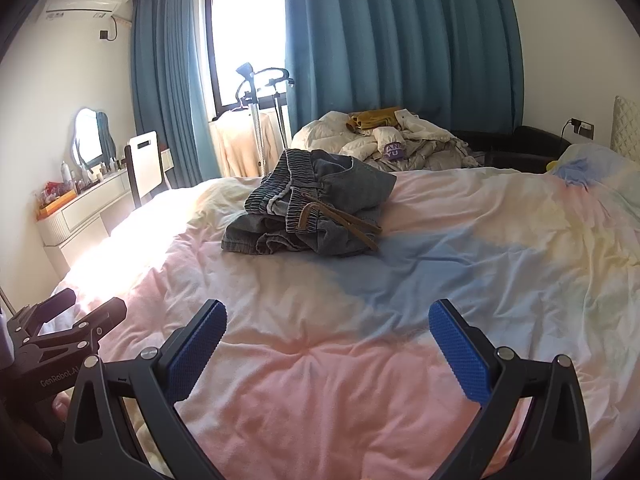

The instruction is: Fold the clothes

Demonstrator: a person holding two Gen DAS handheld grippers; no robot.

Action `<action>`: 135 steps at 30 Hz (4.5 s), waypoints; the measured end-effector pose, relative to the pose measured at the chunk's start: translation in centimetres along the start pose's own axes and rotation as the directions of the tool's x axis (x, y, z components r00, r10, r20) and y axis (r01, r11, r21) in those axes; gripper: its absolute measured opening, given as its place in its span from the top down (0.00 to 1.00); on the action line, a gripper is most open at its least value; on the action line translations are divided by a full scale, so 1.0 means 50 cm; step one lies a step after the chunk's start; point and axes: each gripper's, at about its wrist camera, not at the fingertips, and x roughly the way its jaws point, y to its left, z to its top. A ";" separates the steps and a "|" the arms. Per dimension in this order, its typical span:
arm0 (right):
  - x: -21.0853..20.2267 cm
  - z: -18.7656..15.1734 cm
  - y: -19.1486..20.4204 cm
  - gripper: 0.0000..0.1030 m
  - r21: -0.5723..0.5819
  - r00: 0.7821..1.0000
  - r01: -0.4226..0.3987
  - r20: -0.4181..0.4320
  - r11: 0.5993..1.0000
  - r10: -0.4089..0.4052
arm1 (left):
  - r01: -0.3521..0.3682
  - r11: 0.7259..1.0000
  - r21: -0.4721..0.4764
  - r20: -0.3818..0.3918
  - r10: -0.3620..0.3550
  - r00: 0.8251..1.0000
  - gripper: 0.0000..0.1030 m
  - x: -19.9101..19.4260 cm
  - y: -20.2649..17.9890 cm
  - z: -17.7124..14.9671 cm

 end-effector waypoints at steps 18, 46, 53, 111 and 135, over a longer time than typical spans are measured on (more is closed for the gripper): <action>0.002 -0.005 0.004 0.00 -0.015 1.000 0.010 -0.021 1.000 -0.010 | -0.005 1.000 -0.009 0.014 0.005 1.000 0.00 -0.003 0.005 0.000; 0.000 -0.003 0.005 0.00 -0.021 1.000 0.002 -0.016 1.000 -0.002 | -0.016 1.000 -0.002 0.016 0.016 1.000 0.00 -0.004 0.001 -0.001; -0.002 -0.003 0.006 0.00 -0.023 1.000 0.003 -0.013 1.000 -0.003 | -0.016 1.000 -0.002 0.016 0.016 1.000 0.00 -0.004 0.001 -0.001; 0.288 0.065 -0.149 0.00 0.358 0.978 -0.175 -0.041 0.917 0.203 | 0.287 0.924 -0.252 -0.184 -0.337 0.923 0.29 0.642 -0.072 0.276; 0.171 0.073 -0.203 0.00 0.425 0.943 -0.331 0.109 0.843 0.315 | 0.446 0.895 0.012 -0.159 -0.438 0.885 0.90 0.213 -0.202 0.088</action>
